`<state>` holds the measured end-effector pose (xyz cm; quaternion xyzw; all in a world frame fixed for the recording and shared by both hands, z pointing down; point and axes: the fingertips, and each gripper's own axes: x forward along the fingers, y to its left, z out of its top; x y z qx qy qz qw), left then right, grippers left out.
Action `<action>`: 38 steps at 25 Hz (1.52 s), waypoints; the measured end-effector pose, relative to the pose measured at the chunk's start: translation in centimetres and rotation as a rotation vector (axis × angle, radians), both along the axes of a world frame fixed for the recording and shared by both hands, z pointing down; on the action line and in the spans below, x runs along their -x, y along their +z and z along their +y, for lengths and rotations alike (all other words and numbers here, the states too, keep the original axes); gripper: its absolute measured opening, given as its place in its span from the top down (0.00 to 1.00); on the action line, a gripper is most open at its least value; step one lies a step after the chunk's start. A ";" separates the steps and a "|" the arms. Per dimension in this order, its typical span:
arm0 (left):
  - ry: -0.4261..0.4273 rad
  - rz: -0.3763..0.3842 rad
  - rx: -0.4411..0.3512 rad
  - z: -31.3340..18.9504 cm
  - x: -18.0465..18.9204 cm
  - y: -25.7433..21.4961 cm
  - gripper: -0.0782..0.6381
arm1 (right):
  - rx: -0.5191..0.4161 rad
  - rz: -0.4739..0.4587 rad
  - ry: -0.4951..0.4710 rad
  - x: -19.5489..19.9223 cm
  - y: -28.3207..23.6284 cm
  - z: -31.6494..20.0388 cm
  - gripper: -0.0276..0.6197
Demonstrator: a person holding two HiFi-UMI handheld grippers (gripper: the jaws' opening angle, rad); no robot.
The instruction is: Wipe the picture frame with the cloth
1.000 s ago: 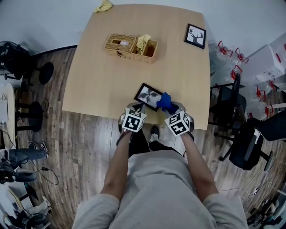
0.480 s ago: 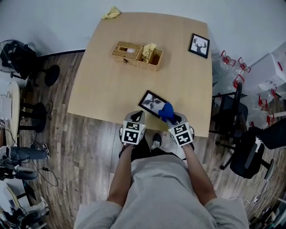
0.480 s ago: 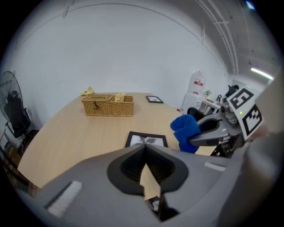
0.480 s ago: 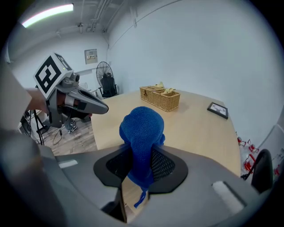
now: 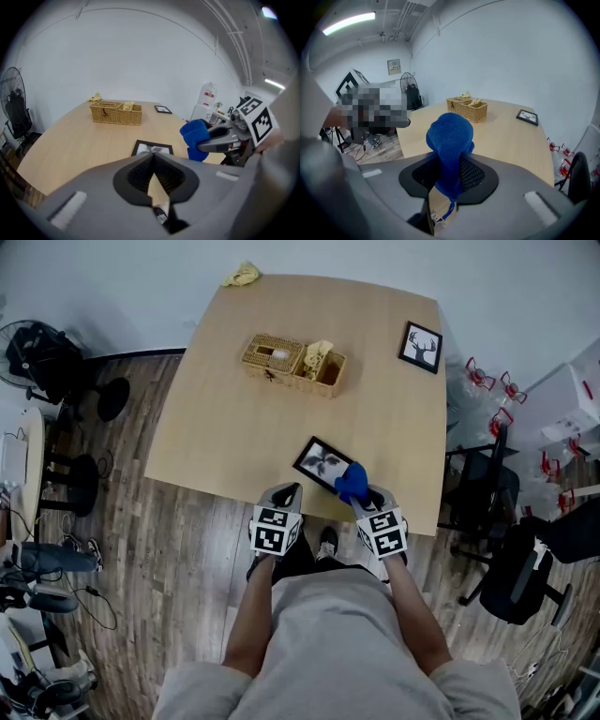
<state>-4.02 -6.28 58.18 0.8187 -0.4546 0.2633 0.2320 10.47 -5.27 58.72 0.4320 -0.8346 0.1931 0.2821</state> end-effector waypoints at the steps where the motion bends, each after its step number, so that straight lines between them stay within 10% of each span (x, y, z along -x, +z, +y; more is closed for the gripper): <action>1: 0.005 -0.001 0.004 0.2 0.0 0.1 0.82 | -0.003 0.000 0.009 -0.1 -0.1 0.1 0.82; 38: 0.028 0.037 0.046 2.0 -0.9 1.1 0.82 | -0.008 -0.042 0.047 -0.3 -0.2 1.9 0.82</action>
